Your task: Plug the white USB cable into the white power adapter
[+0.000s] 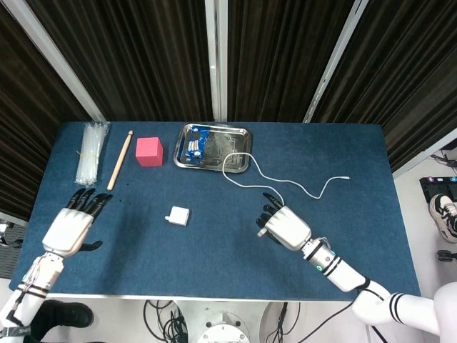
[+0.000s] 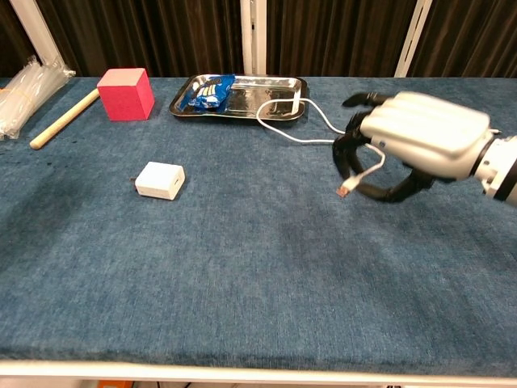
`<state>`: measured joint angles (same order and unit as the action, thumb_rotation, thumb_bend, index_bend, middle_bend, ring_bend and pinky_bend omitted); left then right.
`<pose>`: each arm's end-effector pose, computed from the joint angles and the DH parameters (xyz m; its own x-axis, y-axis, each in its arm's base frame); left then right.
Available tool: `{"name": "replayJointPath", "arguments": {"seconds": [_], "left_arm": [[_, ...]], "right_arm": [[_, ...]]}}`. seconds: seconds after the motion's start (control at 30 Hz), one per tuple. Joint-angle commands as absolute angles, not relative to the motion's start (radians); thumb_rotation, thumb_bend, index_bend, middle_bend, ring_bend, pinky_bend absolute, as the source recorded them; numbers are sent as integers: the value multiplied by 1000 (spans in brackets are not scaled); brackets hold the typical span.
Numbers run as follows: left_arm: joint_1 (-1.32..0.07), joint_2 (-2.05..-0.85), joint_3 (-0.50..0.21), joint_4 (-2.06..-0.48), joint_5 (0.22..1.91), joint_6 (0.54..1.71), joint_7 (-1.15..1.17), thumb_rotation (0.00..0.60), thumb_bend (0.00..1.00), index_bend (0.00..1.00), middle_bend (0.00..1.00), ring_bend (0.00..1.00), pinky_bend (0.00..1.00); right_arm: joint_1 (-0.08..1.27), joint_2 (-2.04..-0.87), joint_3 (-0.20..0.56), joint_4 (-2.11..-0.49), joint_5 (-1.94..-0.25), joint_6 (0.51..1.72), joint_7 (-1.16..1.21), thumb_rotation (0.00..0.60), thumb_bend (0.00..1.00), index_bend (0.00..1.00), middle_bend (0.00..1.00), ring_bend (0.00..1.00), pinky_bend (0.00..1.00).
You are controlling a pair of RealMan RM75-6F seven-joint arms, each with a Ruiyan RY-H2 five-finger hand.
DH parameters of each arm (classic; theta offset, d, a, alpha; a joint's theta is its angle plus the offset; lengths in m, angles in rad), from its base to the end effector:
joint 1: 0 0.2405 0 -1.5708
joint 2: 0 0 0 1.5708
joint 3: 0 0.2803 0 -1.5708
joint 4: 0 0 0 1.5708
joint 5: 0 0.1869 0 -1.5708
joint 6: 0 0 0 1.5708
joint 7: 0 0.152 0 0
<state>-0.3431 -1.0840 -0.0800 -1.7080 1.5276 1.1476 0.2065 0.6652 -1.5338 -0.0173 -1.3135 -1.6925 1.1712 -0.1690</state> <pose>-0.2607 0.2607 0.1499 0.5801 0.1500 0.8006 0.7940 -0.3236 -0.5146 -0.1806 -0.3130 0.0081 0.5989 -0.0061 0.8008 -0.5773 -0.6962 0.4265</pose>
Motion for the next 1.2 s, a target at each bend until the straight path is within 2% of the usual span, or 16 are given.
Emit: {"name": "replayJointPath", "arguments": {"seconds": [0.03, 0.27, 0.5, 0.73, 1.2], "left_arm": [[-500, -1117, -128, -1691, 1501, 952, 178, 600, 48, 85, 109, 2, 0], [-674, -1228, -174, -1583, 1411, 745, 145, 600, 48, 90, 109, 2, 0], [-754, -1298, -155, -1510, 1316, 631, 160, 600, 83, 108, 109, 2, 0], [-783, -1343, -130, -1493, 1281, 612, 164, 600, 157, 174, 132, 23, 0], [-845, -1428, -124, -1418, 1266, 603, 126, 600, 256, 211, 169, 42, 0]], "right_arm": [[663, -1494, 13, -1350, -1674, 1184, -201, 600, 341, 565, 519, 306, 99], [648, -1383, 72, -1464, -1631, 1215, -275, 600, 341, 578, 519, 305, 103], [622, -1329, 81, -1511, -1610, 1231, -293, 600, 341, 583, 514, 305, 103], [613, -1336, 71, -1490, -1615, 1225, -267, 600, 341, 583, 509, 305, 103], [599, -1345, 69, -1460, -1617, 1226, -234, 600, 341, 582, 503, 305, 106]]}}
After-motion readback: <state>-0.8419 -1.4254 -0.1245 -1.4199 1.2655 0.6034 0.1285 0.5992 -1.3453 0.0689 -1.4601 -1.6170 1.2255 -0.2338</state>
